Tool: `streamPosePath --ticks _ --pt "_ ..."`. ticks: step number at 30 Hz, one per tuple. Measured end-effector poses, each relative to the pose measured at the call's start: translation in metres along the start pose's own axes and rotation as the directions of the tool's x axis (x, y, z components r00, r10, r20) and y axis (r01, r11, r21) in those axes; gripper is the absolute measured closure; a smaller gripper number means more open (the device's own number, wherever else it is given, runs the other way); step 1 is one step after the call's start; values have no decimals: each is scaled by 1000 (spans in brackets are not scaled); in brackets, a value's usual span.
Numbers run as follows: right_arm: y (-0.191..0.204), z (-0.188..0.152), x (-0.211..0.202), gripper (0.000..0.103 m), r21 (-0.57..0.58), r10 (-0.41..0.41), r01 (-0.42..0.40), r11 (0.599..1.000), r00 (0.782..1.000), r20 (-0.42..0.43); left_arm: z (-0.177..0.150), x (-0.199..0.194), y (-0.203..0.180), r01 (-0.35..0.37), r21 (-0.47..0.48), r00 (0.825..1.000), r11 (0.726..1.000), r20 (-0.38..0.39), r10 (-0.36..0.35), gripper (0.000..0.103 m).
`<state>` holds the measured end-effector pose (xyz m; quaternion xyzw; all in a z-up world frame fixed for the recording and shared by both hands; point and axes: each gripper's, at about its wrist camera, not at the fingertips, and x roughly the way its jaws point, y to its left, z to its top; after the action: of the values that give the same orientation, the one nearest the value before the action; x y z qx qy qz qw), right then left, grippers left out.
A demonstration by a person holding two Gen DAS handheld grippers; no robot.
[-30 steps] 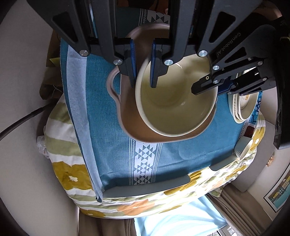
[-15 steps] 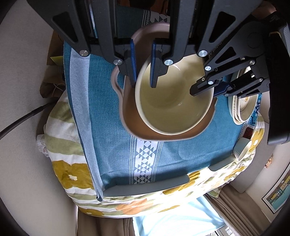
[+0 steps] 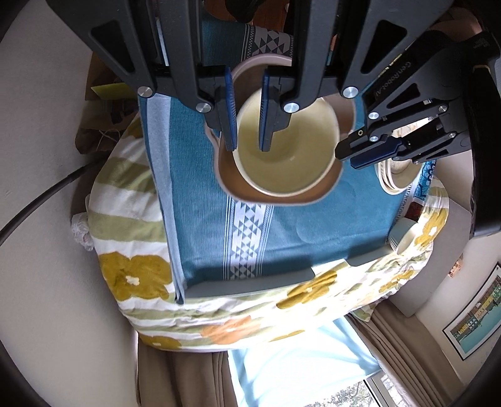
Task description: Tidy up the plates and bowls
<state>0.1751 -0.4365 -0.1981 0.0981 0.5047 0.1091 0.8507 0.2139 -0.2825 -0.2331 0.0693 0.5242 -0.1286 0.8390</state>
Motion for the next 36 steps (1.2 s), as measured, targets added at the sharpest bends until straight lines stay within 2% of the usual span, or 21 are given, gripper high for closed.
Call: streamPosePath --ticks 5,7,8,9,10,11,12,13,14,19,23,26,29,33,36 --pt "18 11 -33 90 -60 32 -28 998 998 62 4 -52 27 19 -66 995 998 103 -12 88" --pt "29 16 -44 90 -101 53 -44 994 994 92 4 -73 41 9 -97 988 995 154 6 82" --pt "35 18 -47 90 -118 64 -52 992 992 104 3 -84 49 -7 -117 983 993 184 29 62" --pt "42 21 -50 90 -135 79 -63 989 990 113 2 -94 57 -29 -140 975 990 212 59 23" --pt "48 24 -52 88 -150 99 -80 985 988 121 -1 -104 66 -53 -168 965 984 245 94 5" --pt "53 26 -53 83 -163 116 -95 982 985 129 -6 -115 75 -62 -190 952 980 282 116 0" --pt "60 29 -53 58 -176 132 -108 978 982 135 -10 -125 84 -61 -206 943 977 310 124 0" --pt "66 32 -52 17 -187 152 -125 974 978 140 -14 -132 93 -63 -219 940 974 314 131 0" --pt "73 35 -52 2 -201 177 -144 969 972 153 -17 -137 103 -72 -238 940 969 309 146 0" --pt "118 58 -39 0 -311 223 -159 937 958 182 -30 -161 167 -93 -365 931 926 298 211 0" --pt "167 83 -23 0 -401 217 -152 903 968 123 -36 -171 224 -84 -453 923 887 300 240 0" --pt "199 102 -12 0 -416 255 -182 891 958 128 -34 -171 268 -76 -507 922 858 293 255 0" --pt "232 126 14 0 -418 247 -181 890 963 108 -30 -161 313 -55 -561 923 826 287 256 0" --pt "271 158 66 0 -389 288 -257 884 957 21 -21 -125 372 0 -633 943 775 258 211 1" --pt "301 178 112 0 -378 281 -270 886 959 -25 -12 -87 411 32 -669 960 742 229 165 5"
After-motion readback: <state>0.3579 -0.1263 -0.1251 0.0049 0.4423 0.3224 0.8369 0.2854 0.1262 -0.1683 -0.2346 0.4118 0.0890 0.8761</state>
